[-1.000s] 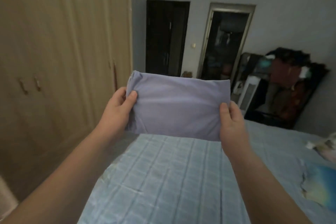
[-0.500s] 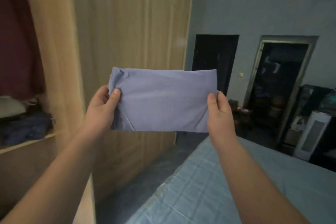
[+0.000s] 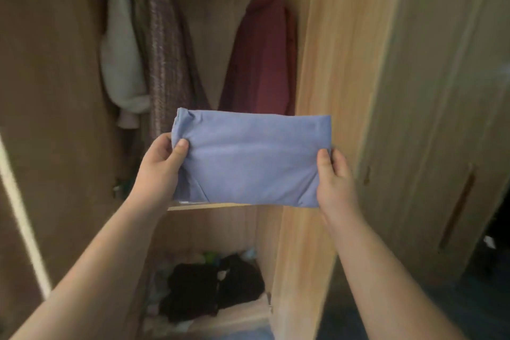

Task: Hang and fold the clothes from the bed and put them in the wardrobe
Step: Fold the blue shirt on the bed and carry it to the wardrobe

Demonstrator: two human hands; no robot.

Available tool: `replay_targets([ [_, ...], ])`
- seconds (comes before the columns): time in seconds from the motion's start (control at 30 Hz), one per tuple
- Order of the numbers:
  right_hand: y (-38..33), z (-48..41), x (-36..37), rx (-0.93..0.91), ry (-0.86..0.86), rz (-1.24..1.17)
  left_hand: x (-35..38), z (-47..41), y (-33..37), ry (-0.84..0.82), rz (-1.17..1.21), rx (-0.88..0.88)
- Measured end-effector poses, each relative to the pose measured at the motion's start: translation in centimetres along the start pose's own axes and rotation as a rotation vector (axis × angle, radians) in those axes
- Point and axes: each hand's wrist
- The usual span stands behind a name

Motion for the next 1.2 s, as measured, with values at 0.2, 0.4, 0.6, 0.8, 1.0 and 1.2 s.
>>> replay_targets([
  [0.2, 5.3, -3.7, 10.2, 0.067, -0.147, -0.041, -7.6, -1.2, -2.6, 0.201, -0.129, -0.035],
  [0.4, 11.9, -9.0, 13.9, 0.129, -0.167, -0.072, -8.5, -6.9, -7.6, 0.274, -0.202, -0.084],
  [0.6, 19.8, -16.4, 15.2, 0.131, -0.202, -0.066, -6.7, -15.4, -15.6, 0.27, -0.247, -0.13],
  [0.8, 28.7, -22.2, 17.5, 0.147, -0.242, 0.014, -6.3, -22.2, -23.7, 0.296, -0.325, -0.24],
  [1.0, 36.2, -25.3, 20.6, 0.214, -0.302, 0.13, -6.6, -25.7, -31.0, 0.307, -0.429, -0.377],
  [1.2, 43.8, -27.6, 23.6, 0.296, -0.346, 0.242, -8.0, -28.7, -39.5, 0.279, -0.47, -0.495],
])
Point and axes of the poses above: each hand's wrist, its own z-axis away from the middle knuckle, its own x-axis out of the palm, y = z × x, and after that the axes turned 10 degrees about -y, right-handed
